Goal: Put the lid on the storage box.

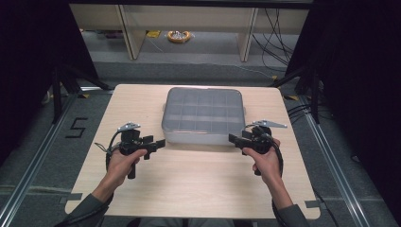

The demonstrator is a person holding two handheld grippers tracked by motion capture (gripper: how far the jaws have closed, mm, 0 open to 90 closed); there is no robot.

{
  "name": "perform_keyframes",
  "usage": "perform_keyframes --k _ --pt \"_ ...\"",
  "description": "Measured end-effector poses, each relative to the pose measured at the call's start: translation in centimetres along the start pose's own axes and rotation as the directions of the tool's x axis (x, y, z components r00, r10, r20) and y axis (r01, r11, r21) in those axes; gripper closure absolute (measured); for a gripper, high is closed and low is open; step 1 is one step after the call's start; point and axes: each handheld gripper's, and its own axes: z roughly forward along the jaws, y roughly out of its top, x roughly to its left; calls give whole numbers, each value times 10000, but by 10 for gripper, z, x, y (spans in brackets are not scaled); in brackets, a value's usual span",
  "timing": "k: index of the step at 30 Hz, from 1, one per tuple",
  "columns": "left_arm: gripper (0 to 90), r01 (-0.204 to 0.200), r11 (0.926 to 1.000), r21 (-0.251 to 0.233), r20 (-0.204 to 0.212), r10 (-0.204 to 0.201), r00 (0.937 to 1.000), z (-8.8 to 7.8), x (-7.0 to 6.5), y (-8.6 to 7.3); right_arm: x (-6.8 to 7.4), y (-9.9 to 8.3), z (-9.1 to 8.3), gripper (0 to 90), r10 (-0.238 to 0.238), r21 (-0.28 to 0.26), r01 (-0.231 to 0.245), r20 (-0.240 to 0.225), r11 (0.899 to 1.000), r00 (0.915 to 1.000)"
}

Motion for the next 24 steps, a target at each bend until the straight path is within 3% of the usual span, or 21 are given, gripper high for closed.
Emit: perform_keyframes --k 5,7,9,11,12,13,21,23,24 --pt "330 -67 9998 169 33 67 10000 1 -5 -8 4 -6 0 315 75 0 -75 -228 10000 9997" --pt "327 -128 9998 171 100 126 9999 3 -8 -11 3 -7 -1 312 -96 98 97 -77 9999 9999" --pt "319 -256 9995 204 75 254 9996 3 -10 -14 7 -8 -3 309 343 207 -341 -86 9992 9994" --pt "304 -301 9992 243 32 301 9995 4 -13 -16 5 -9 -3 306 -50 84 50 -95 10000 9999" --pt "301 -290 9992 287 72 289 9996 4 -13 -17 8 -10 -5 305 238 173 -234 -240 9996 9994" --pt "299 -315 9991 286 99 313 9995 4 -15 -19 5 -10 -4 304 -204 62 205 -219 9998 9996" --pt "278 -370 9986 377 214 362 9991 5 -18 -23 4 -16 -6 295 -143 149 146 -202 9998 9997" --pt "275 -364 9987 354 179 358 9992 4 -19 -24 8 -17 -7 294 184 282 -177 -257 9994 9995" --pt "273 -378 9986 368 193 371 9991 4 -19 -24 6 -17 -7 293 -180 200 187 -321 9996 9993"
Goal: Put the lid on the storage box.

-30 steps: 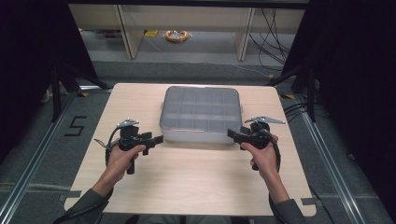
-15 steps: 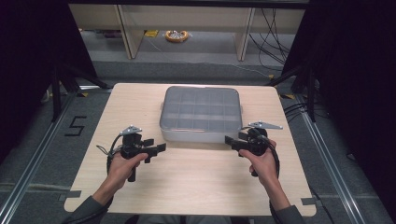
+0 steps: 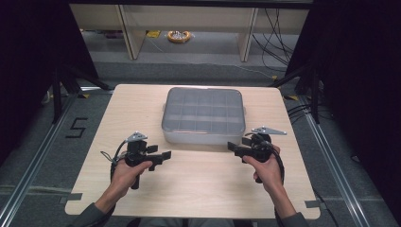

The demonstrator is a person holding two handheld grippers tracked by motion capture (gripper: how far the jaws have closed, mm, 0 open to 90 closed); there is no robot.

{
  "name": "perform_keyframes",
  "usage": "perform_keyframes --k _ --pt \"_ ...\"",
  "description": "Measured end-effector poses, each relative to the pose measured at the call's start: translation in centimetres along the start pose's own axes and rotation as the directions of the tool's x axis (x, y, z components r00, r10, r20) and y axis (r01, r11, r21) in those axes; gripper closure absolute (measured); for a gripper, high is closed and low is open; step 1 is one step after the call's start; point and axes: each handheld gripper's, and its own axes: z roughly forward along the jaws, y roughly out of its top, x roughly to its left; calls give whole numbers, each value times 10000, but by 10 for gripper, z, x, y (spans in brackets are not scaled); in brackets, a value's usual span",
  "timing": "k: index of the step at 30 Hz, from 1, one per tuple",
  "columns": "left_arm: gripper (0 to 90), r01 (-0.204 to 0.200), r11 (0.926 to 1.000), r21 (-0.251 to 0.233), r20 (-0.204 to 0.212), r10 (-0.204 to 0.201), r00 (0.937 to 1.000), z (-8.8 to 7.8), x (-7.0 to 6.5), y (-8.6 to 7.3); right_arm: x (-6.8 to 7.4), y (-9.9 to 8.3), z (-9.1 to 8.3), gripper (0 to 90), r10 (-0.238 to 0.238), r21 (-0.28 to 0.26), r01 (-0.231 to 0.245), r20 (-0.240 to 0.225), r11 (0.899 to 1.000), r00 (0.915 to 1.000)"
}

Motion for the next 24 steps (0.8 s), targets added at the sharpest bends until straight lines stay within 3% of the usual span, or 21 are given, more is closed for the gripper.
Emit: perform_keyframes --k 5,8,12,15,16,21,24 --pt "268 -72 10000 -2 -22 72 10000 -1 -2 -4 4 -4 0 290 -56 62 55 41 10000 10000" --pt "266 -114 9999 27 -4 114 9999 -2 -2 -7 7 -8 1 288 44 180 -41 -167 9998 9999" --pt "264 -167 9999 25 23 167 9999 -4 -4 -11 7 -13 1 286 -201 269 204 -111 9994 9997" --pt "263 -180 9998 58 96 179 9998 -4 -5 -14 12 -15 0 284 200 411 -193 -183 9990 9996" --pt "262 -246 9997 73 72 246 9997 -5 -6 -16 9 -17 0 283 -219 342 225 -189 9992 9996" --pt "260 -390 9990 199 95 388 9992 -3 -9 -22 10 -22 0 278 -336 483 342 -137 9982 9993" --pt "258 -419 9989 225 112 416 9991 -4 -10 -25 11 -25 -2 272 -318 525 335 -332 9981 9989"
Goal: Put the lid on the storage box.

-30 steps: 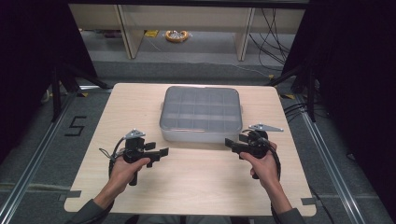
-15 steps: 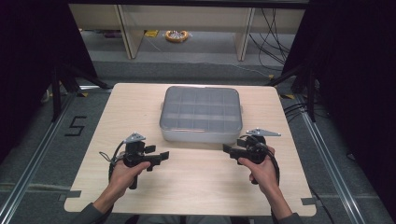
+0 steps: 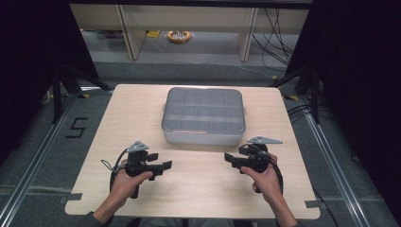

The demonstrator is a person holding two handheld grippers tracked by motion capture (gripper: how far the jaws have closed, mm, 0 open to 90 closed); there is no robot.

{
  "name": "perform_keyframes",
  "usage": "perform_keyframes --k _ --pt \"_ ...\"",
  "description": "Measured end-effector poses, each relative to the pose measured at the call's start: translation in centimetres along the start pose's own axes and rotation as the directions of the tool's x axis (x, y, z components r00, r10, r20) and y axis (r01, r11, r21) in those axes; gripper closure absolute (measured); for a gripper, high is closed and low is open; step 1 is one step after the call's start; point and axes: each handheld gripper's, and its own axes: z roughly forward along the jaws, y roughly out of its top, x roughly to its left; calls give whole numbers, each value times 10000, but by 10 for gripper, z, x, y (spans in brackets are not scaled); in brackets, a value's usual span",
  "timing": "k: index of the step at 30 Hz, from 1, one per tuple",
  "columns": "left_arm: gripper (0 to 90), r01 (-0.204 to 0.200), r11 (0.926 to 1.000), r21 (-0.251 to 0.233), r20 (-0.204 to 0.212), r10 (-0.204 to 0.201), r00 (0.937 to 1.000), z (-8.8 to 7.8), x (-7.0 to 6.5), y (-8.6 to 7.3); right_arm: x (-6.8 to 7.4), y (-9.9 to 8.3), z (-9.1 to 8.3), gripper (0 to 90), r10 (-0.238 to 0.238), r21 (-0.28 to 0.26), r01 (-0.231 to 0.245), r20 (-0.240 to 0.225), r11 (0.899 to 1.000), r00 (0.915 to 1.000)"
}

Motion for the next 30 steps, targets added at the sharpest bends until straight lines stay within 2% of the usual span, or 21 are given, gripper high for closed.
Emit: perform_keyframes --k 2,3,4,6,7,8,12,13,14,15,18,24,25,29,30 --pt "256 1 10000 4 50 -1 10000 -1 -1 -2 1 -2 0 268 29 177 -31 120 9998 9999" --pt "256 -100 9999 33 23 100 9999 -2 -2 -3 4 -3 0 266 349 176 -350 54 9992 9994" --pt "255 -94 10000 -1 6 94 10000 -2 -2 -3 1 -5 0 263 -40 120 41 -90 9999 10000" --pt "254 -146 9999 -40 53 147 9999 -4 -4 -5 3 -7 -1 250 -56 156 57 -67 9999 10000" --pt "254 -121 9999 -19 89 121 9999 -5 -4 -6 6 -8 -1 241 307 206 -305 -116 9993 9995" --pt "254 -138 9999 -14 38 138 9999 -6 -4 -6 4 -9 -1 230 30 151 -29 -37 9999 10000" --pt "253 -323 9995 -35 84 323 9994 -9 -6 -9 4 -12 -2 211 -17 152 18 -55 9999 10000" --pt "253 -246 9997 -37 32 246 9997 -9 -7 -10 5 -13 -2 205 -18 181 19 -85 9998 10000" --pt "253 -308 9995 -26 88 308 9995 -10 -7 -10 8 -15 -3 203 378 267 -376 -78 9989 9993" --pt "252 -284 9996 -50 110 284 9995 -10 -8 -11 5 -16 -3 202 -36 221 38 -83 9997 10000" --pt "251 -526 9986 4 81 526 9986 -12 -10 -13 6 -20 -4 198 -49 299 49 20 9995 10000" --pt "249 -724 9974 49 121 723 9973 -13 -15 -18 11 -27 -7 162 -54 252 54 -22 9997 10000" --pt "249 -791 9968 80 87 791 9968 -14 -16 -19 10 -28 -6 161 -232 231 230 80 9995 9997" --pt "247 -957 9954 61 121 956 9953 -14 -20 -23 14 -32 -8 162 -149 351 151 -46 9993 9999" --pt "247 -1064 9943 95 144 1062 9942 -14 -20 -24 14 -33 -8 162 -304 285 302 71 9991 9995"
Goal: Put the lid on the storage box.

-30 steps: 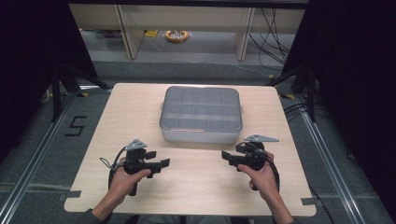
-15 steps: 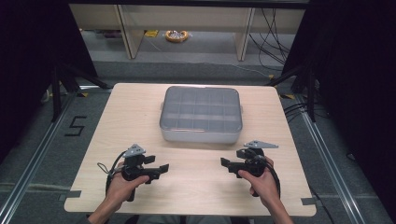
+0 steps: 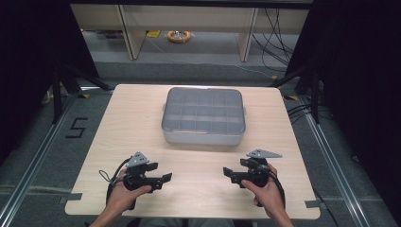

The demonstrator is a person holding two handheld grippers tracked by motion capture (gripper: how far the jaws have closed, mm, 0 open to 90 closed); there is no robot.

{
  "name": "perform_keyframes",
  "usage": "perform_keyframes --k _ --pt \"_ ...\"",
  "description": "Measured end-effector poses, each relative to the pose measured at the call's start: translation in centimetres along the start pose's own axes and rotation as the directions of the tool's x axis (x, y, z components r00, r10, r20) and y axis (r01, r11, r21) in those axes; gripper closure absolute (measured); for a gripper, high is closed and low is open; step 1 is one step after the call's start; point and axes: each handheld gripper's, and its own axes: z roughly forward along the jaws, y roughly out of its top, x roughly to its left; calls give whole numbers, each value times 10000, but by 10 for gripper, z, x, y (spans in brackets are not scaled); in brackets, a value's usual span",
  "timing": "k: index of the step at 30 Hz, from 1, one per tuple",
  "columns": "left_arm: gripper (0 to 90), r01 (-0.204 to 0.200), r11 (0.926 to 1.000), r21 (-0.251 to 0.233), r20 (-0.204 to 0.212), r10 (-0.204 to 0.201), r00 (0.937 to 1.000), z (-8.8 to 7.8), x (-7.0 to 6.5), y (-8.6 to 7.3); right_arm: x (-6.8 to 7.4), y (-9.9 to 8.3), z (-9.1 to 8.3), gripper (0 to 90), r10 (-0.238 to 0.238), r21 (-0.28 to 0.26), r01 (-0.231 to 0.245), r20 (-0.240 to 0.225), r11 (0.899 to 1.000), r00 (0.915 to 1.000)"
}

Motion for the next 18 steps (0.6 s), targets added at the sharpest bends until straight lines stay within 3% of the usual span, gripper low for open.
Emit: perform_keyframes --k 8,9,10,13,14,15,17,18 --pt "246 -179 9998 4 11 179 9998 -3 -8 -8 5 -9 -5 162 -71 101 73 -103 9999 9999" --pt "246 -229 9997 91 3 229 9997 -4 -9 -9 9 -11 -6 162 277 180 -274 -190 9995 9994" --pt "246 -187 9998 48 50 187 9998 -4 -11 -11 6 -12 -6 162 -111 128 113 -181 9999 9998" --pt "245 -337 9993 136 48 336 9994 -5 -14 -13 9 -15 -7 162 -121 144 124 -164 9998 9998" --pt "245 -447 9989 132 77 446 9990 -5 -15 -14 12 -17 -9 162 111 256 -106 -197 9996 9997" --pt "245 -392 9991 152 104 390 9992 -6 -16 -15 10 -17 -8 162 -209 233 215 -247 9995 9995" --pt "245 -521 9984 215 122 519 9986 -7 -18 -17 11 -19 -10 162 -349 205 352 -172 9992 9992" --pt "245 -502 9986 159 176 499 9986 -6 -20 -18 14 -20 -11 162 -120 338 128 -246 9993 9996"
